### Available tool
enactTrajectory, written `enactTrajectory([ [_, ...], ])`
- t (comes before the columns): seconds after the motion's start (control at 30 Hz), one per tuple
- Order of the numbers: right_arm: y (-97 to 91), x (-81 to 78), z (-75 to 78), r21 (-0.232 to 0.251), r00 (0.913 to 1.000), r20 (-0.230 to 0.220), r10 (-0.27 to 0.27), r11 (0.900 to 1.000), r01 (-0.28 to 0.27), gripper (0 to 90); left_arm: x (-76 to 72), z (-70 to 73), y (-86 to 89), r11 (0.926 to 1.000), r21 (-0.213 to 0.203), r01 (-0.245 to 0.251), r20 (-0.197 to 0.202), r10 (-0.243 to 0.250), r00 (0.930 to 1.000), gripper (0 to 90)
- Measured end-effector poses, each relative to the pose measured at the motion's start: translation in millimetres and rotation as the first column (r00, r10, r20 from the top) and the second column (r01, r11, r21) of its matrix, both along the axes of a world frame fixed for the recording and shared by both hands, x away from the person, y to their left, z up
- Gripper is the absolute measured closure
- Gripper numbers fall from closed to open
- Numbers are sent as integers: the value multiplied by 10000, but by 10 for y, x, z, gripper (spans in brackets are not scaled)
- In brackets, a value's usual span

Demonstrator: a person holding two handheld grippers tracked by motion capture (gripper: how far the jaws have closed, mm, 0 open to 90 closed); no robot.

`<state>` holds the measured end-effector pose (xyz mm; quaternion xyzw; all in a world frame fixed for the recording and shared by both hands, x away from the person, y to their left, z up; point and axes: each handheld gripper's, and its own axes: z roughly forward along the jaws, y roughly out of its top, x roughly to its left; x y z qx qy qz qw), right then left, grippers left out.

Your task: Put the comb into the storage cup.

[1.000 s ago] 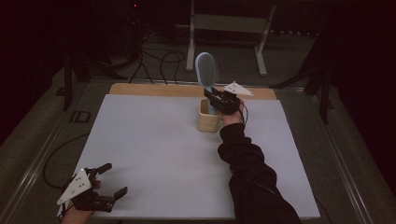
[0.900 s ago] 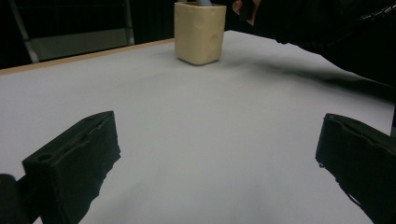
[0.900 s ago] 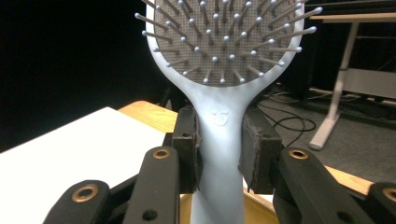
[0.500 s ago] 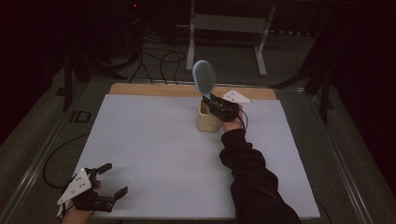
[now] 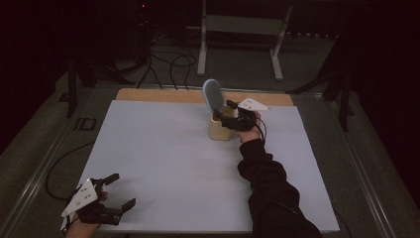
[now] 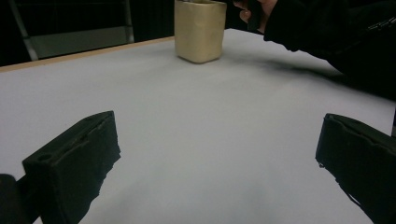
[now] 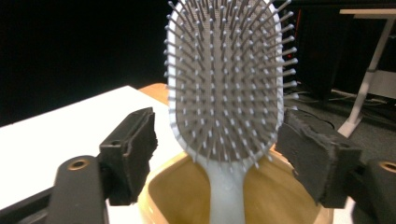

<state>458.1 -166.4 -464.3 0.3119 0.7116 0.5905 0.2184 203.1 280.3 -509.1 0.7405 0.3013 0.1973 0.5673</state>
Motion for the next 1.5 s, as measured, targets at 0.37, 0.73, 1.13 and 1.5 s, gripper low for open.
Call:
enactTrajectory([
  [0.37,-29,17,10,-359,9972,-734,147,9992,-174,96,-5,3,-1,10000,-17,13,36,-13,10000,0],
  [0.73,-99,-1,143,-485,9957,-910,157,9986,-202,96,-7,5,-7,10000,21,-12,25,12,10000,0],
  [1.13,-145,-120,243,-839,9888,-1439,403,9951,-527,95,-16,6,-1,10000,35,-4,40,4,10000,0],
  [1.5,-250,-261,289,-841,9802,-1879,622,9933,-792,95,-17,11,0,10000,41,-30,63,30,10000,0],
])
